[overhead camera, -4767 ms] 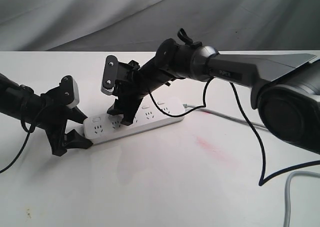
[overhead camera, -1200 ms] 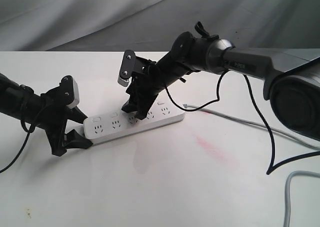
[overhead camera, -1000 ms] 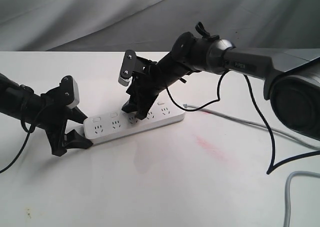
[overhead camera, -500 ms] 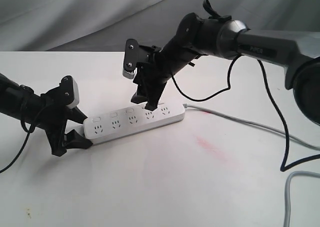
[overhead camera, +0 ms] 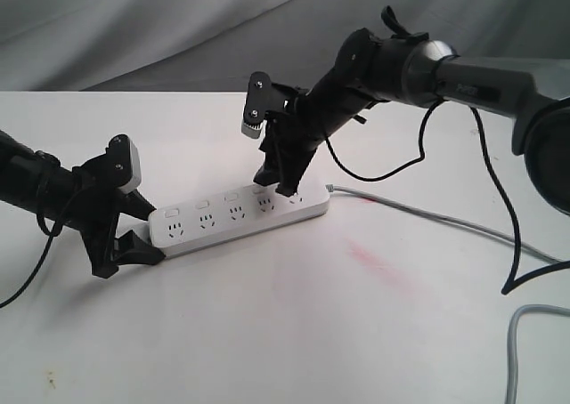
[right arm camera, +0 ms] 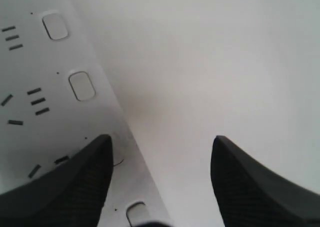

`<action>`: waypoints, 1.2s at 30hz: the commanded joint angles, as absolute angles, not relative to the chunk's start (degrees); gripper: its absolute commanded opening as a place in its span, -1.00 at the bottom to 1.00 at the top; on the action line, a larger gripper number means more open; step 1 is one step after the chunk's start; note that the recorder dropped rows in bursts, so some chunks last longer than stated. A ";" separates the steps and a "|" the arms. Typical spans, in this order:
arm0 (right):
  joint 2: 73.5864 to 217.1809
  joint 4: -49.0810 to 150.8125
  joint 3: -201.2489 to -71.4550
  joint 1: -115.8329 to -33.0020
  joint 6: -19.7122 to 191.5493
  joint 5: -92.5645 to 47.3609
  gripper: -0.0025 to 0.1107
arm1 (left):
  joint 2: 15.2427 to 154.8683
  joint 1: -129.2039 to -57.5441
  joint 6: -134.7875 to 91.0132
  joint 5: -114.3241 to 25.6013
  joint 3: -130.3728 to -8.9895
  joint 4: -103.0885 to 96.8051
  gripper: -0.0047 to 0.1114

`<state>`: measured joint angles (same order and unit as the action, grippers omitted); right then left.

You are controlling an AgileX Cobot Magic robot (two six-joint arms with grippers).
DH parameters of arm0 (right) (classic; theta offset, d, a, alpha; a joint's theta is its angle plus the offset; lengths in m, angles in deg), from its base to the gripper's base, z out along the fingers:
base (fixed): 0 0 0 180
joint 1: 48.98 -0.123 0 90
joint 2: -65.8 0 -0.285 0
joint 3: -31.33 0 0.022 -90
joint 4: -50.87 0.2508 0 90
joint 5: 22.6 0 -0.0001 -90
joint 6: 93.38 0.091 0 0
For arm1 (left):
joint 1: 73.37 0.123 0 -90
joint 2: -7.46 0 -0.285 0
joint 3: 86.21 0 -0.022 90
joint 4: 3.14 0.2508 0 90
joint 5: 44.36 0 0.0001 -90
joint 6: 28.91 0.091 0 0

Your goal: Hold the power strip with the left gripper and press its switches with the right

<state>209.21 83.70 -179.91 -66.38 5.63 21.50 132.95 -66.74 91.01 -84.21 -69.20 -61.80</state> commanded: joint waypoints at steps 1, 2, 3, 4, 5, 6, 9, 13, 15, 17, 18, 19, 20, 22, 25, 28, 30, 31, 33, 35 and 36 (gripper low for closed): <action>210.62 85.87 -179.85 -66.18 5.75 20.78 0.01 | 132.85 -66.94 91.05 -83.27 -69.28 -61.04 0.12; 210.64 86.45 -179.85 -66.18 5.75 20.33 0.01 | 132.85 -66.94 91.05 -83.27 -69.28 -61.04 0.12; 210.85 87.07 -179.85 -66.18 5.75 20.10 0.01 | 132.85 -66.94 91.05 -83.27 -69.28 -61.04 0.12; 210.85 88.31 -179.85 -66.18 5.51 19.60 0.01 | 132.85 -66.94 91.05 -83.27 -69.28 -61.04 0.12; 210.85 88.61 -179.85 -66.18 5.47 19.34 0.01 | 132.85 -66.94 91.05 -83.27 -69.28 -61.04 0.12; 210.85 88.61 -179.85 -66.18 5.47 18.56 0.01 | 132.85 -66.94 91.05 -83.27 -69.28 -61.04 0.12; 210.85 88.61 -179.85 -66.18 5.47 18.56 0.01 | 132.85 -66.94 91.05 -83.27 -69.28 -61.04 0.12; 211.82 88.61 -179.85 -66.18 5.47 18.57 0.01 | 132.85 -66.94 91.05 -83.27 -69.28 -61.04 0.12; 211.95 86.87 -179.60 -66.18 5.47 18.68 0.01 | 132.85 -66.94 91.05 -83.27 -69.28 -61.04 0.12; 211.95 86.75 -179.22 -66.18 4.62 18.68 0.01 | 132.85 -66.94 91.05 -83.27 -69.28 -61.04 0.12; 211.95 86.01 -179.22 -66.18 4.60 18.93 0.01 | 132.85 -66.94 91.05 -83.27 -69.28 -61.04 0.12; 211.95 85.00 -179.22 -66.18 4.60 18.93 0.01 | 132.85 -66.94 91.05 -83.27 -69.28 -61.04 0.12; 211.95 84.62 -179.22 -66.18 4.60 18.93 0.01 | 132.85 -66.94 91.05 -83.27 -69.28 -61.04 0.12; 211.95 84.46 -179.22 -66.18 4.51 18.93 0.01 | 132.85 -66.94 91.05 -83.27 -69.28 -61.04 0.12; 211.95 84.35 -179.22 -66.18 4.51 19.42 0.01 | 132.85 -66.94 91.05 -83.27 -69.28 -61.04 0.12; 211.95 83.66 -179.22 -66.18 4.39 19.85 0.01 | 132.85 -66.94 91.05 -83.27 -69.28 -61.04 0.12; 212.42 83.49 -179.22 -66.18 4.39 20.09 0.01 | 132.85 -66.94 91.05 -83.27 -69.28 -61.04 0.12; 212.74 83.44 -179.22 -66.18 4.39 20.49 0.01 | 132.85 -66.94 91.05 -83.27 -69.28 -61.04 0.12; 213.57 83.44 -179.22 -66.18 4.39 21.49 0.01 | 132.85 -66.94 91.05 -83.27 -69.28 -61.04 0.12; 214.30 83.34 -179.10 -66.18 4.28 21.85 0.01 | 132.85 -66.94 91.05 -83.27 -69.28 -61.04 0.12; 214.56 83.36 -178.83 -66.18 4.13 21.85 0.01 | 132.85 -66.94 91.05 -83.27 -69.28 -61.04 0.12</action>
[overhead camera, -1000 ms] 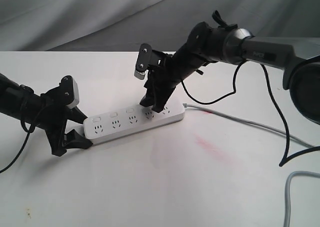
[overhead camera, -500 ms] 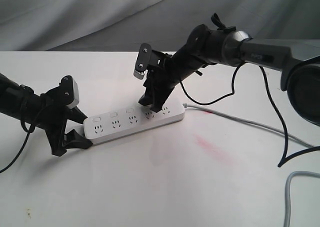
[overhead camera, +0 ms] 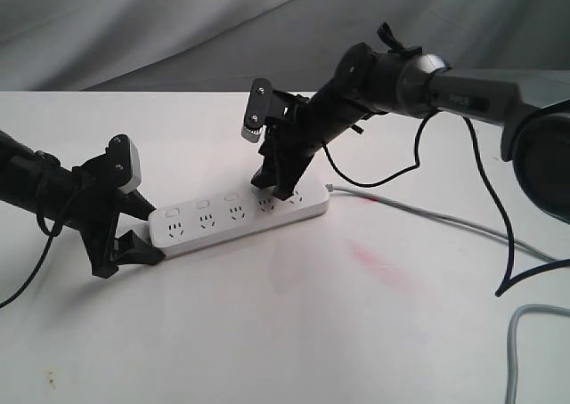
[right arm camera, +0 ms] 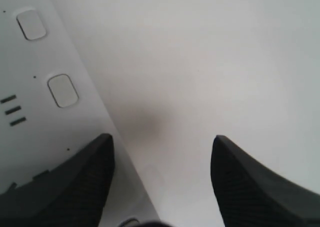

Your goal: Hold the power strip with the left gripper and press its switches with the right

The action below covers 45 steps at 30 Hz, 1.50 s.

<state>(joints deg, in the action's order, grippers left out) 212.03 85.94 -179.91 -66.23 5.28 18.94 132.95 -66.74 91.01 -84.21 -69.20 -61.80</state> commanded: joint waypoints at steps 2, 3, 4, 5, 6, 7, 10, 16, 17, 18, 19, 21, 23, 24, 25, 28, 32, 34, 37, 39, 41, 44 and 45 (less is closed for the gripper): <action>214.67 83.36 -178.18 -66.18 3.51 21.85 0.01 | 132.85 -66.94 91.05 -83.27 -69.28 -61.04 0.12; 214.67 83.36 -177.62 -66.18 2.78 21.73 0.01 | 132.85 -66.94 91.05 -83.27 -69.28 -61.04 0.12; 214.67 83.36 -177.18 -66.18 2.46 21.73 0.01 | 132.85 -66.94 91.05 -83.27 -69.28 -61.04 0.12; 214.67 83.36 -176.98 -66.18 2.46 21.73 0.01 | 132.85 -66.94 91.05 -83.27 -69.28 -61.04 0.12; 214.67 83.36 -176.59 -66.18 2.46 21.60 0.01 | 132.85 -66.94 91.05 -83.27 -69.28 -61.04 0.12; 214.67 83.36 -176.54 -66.18 2.20 21.46 0.01 | 132.85 -66.94 91.05 -83.27 -69.28 -61.04 0.12; 214.67 83.76 -176.54 -66.18 2.09 21.06 0.01 | 132.85 -66.94 91.05 -83.27 -69.28 -61.04 0.12; 212.60 87.47 -176.54 -66.18 2.09 20.42 0.01 | 132.85 -66.94 91.05 -83.27 -69.28 -61.04 0.12; 211.80 87.48 -176.54 -66.18 2.46 20.42 0.01 | 132.85 -66.94 91.05 -83.27 -69.28 -61.04 0.12; 211.03 87.48 -176.54 -66.18 3.01 20.65 0.01 | 132.85 -66.94 91.05 -83.27 -69.28 -61.04 0.12; 210.42 87.48 -176.54 -66.18 3.31 21.12 0.01 | 132.85 -66.94 91.05 -83.27 -69.28 -61.04 0.12; 208.86 87.29 -176.54 -66.18 4.48 21.82 0.01 | 132.85 -66.94 91.05 -83.27 -69.28 -61.04 0.12; 207.66 85.71 -176.54 -66.07 4.85 22.36 0.01 | 132.85 -66.94 91.05 -83.27 -69.28 -61.04 0.12; 207.17 84.60 -176.54 -65.79 4.85 22.74 0.01 | 132.85 -66.94 91.05 -83.27 -69.28 -61.04 0.12; 206.78 84.20 -176.54 -65.56 4.85 22.74 0.01 | 132.85 -66.94 91.05 -83.27 -69.28 -61.04 0.12; 206.49 84.20 -176.54 -64.75 4.85 22.64 0.01 | 132.85 -66.94 91.05 -83.27 -69.28 -61.04 0.12; 206.49 84.20 -176.54 -63.44 5.07 22.51 0.01 | 132.85 -66.94 91.05 -83.27 -69.28 -61.04 0.12; 206.49 84.20 -176.54 -62.85 5.07 21.44 0.01 | 132.85 -66.94 91.05 -83.27 -69.28 -61.04 0.12; 206.49 84.31 -176.54 -62.12 5.07 20.12 0.01 | 132.85 -66.94 91.05 -83.27 -69.28 -61.04 0.12; 206.59 84.31 -176.54 -61.77 5.07 19.62 0.01 | 132.85 -66.94 91.05 -83.27 -69.28 -61.04 0.12; 206.73 84.89 -176.54 -61.66 5.07 19.07 0.01 | 132.85 -66.94 91.05 -83.27 -69.28 -61.04 0.12; 207.46 86.42 -176.54 -61.66 5.07 18.34 0.01 | 132.85 -66.94 91.05 -83.27 -69.28 -61.04 0.12; 207.76 86.66 -176.54 -61.66 5.07 18.34 0.01 | 132.85 -66.94 91.05 -83.27 -69.28 -61.04 0.12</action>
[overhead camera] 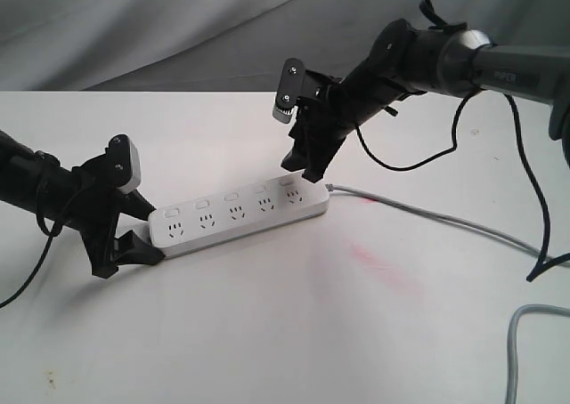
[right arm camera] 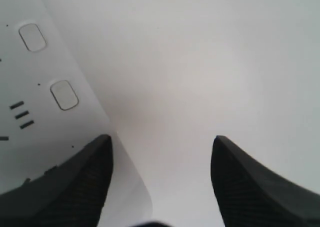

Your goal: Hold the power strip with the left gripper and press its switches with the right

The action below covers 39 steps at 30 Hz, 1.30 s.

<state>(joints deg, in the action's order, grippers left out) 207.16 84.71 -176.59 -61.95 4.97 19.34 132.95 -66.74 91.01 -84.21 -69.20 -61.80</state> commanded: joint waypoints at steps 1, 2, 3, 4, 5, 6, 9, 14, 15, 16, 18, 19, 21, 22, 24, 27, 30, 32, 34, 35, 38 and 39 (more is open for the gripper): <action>208.03 86.81 -176.54 -61.66 5.07 18.08 0.01 | 132.85 -66.94 91.05 -83.27 -69.28 -61.04 0.12; 208.30 86.81 -176.54 -61.66 5.07 18.08 0.01 | 132.85 -66.94 91.05 -83.27 -69.28 -61.04 0.12; 208.45 87.27 -176.54 -61.66 5.07 17.93 0.01 | 132.85 -66.94 91.05 -83.27 -69.28 -61.04 0.12; 208.85 87.29 -176.54 -61.66 5.07 17.80 0.01 | 132.85 -66.94 91.05 -83.27 -69.28 -61.04 0.12; 208.98 87.38 -176.54 -61.66 5.07 17.71 0.01 | 132.85 -66.94 91.05 -83.27 -69.28 -61.04 0.12; 209.14 87.38 -176.54 -61.66 5.07 17.71 0.01 | 132.85 -66.94 91.05 -83.27 -69.28 -61.04 0.12; 209.72 87.38 -176.54 -61.66 5.07 17.57 0.01 | 132.85 -66.94 91.05 -83.27 -69.28 -61.04 0.12; 209.99 87.38 -176.54 -61.66 5.07 17.57 0.01 | 132.85 -66.94 91.05 -83.27 -69.28 -61.04 0.12; 209.99 87.23 -176.54 -61.66 5.07 17.57 0.01 | 132.85 -66.94 91.05 -83.27 -69.28 -61.04 0.12; 209.99 87.00 -176.54 -61.66 5.07 17.69 0.01 | 132.85 -66.94 91.05 -83.27 -69.28 -61.04 0.12; 209.99 86.45 -176.54 -61.66 5.07 18.49 0.01 | 132.85 -66.94 91.05 -83.27 -69.28 -61.04 0.12; 209.99 85.92 -176.54 -61.66 5.07 18.95 0.01 | 132.85 -66.94 91.05 -83.27 -69.28 -61.04 0.12; 209.99 85.89 -176.54 -61.66 4.81 18.95 0.01 | 132.85 -66.94 91.05 -83.27 -69.28 -61.04 0.12; 209.99 85.89 -176.54 -61.66 4.53 18.95 0.01 | 132.85 -66.94 91.05 -83.27 -69.28 -61.04 0.12; 209.99 85.89 -176.54 -61.66 4.45 18.95 0.01 | 132.85 -66.94 91.05 -83.27 -69.28 -61.04 0.12; 209.99 84.91 -176.54 -61.66 4.42 19.70 0.01 | 132.85 -66.94 91.05 -83.27 -69.28 -61.04 0.12; 209.99 84.91 -175.86 -61.66 4.42 19.65 0.01 | 132.85 -66.94 91.05 -83.27 -69.28 -61.04 0.12; 209.99 84.91 -174.80 -61.66 4.14 19.50 0.01 | 132.85 -66.94 91.05 -83.27 -69.28 -61.04 0.12; 209.99 85.06 -173.08 -61.66 2.48 18.31 0.01 | 132.85 -66.94 91.05 -83.27 -69.28 -61.04 0.12; 209.99 85.46 -172.55 -61.66 1.48 17.91 0.01 | 132.85 -66.94 91.05 -83.27 -69.28 -61.04 0.12; 209.99 86.83 -170.99 -61.66 -0.13 15.84 0.01 | 132.85 -66.94 91.05 -83.27 -69.28 -61.04 0.12; 209.99 86.83 -170.73 -61.66 -0.28 15.37 0.01 | 132.85 -66.94 91.05 -83.27 -69.28 -61.04 0.12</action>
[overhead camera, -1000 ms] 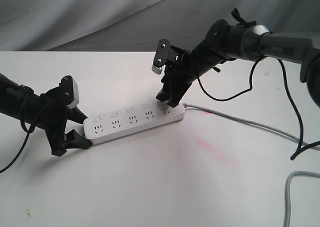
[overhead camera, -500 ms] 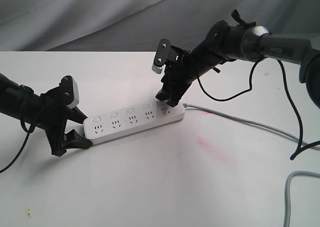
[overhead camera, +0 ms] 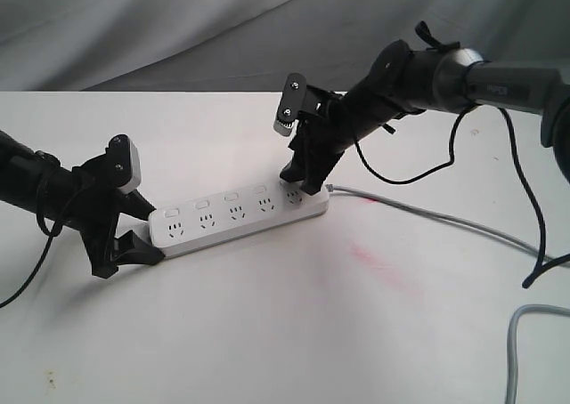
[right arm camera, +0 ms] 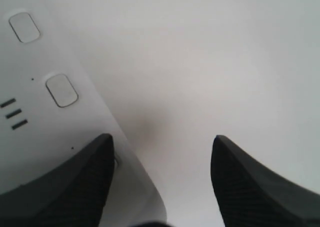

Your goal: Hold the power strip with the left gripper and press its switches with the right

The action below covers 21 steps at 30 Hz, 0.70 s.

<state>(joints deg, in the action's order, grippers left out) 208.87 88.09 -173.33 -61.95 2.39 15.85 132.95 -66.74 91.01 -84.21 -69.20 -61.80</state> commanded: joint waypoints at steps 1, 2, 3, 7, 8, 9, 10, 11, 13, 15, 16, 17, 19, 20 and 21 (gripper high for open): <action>209.99 86.83 -170.56 -61.66 -0.40 15.20 0.01 | 132.85 -66.94 91.05 -83.27 -69.28 -61.04 0.12; 209.99 86.83 -170.56 -61.66 -0.40 15.20 0.01 | 132.85 -66.94 91.05 -83.27 -69.28 -61.04 0.12; 210.21 86.94 -170.56 -61.66 -0.39 15.14 0.01 | 132.85 -66.94 91.05 -83.27 -69.28 -61.04 0.12; 211.30 87.48 -170.56 -61.66 -0.39 15.12 0.01 | 132.85 -66.94 91.05 -83.27 -69.28 -61.04 0.12; 211.86 87.62 -170.56 -61.77 -0.39 15.26 0.01 | 132.85 -66.94 91.05 -83.27 -69.28 -61.04 0.12; 212.02 88.11 -170.56 -61.93 -0.39 15.26 0.01 | 132.85 -66.94 91.05 -83.27 -69.28 -61.04 0.12; 212.36 88.50 -170.56 -62.03 -0.53 15.26 0.01 | 132.85 -66.94 91.05 -83.27 -69.28 -61.04 0.12; 212.44 88.92 -170.56 -62.19 -0.53 15.26 0.01 | 132.85 -66.94 91.05 -83.27 -69.28 -61.04 0.12; 212.44 88.91 -170.56 -62.19 -0.53 15.38 0.01 | 132.85 -66.94 91.05 -83.27 -69.28 -61.04 0.12; 211.98 88.91 -170.56 -62.28 -0.53 15.50 0.01 | 132.85 -66.94 91.05 -83.27 -69.28 -61.04 0.12; 211.72 88.91 -170.56 -62.28 -0.53 15.50 0.01 | 132.85 -66.94 91.05 -83.27 -69.28 -61.04 0.12; 210.98 89.05 -170.56 -62.28 -0.53 15.50 0.01 | 132.85 -66.94 91.05 -83.27 -69.28 -61.04 0.12; 209.59 89.04 -170.56 -62.28 -0.53 15.50 0.01 | 132.85 -66.94 91.05 -83.27 -69.28 -61.04 0.12; 208.66 89.04 -170.56 -62.28 -0.53 15.50 0.01 | 132.85 -66.94 91.05 -83.27 -69.28 -61.04 0.12; 207.86 89.04 -170.56 -62.28 -0.53 15.50 0.01 | 132.85 -66.94 91.05 -83.27 -69.28 -61.04 0.12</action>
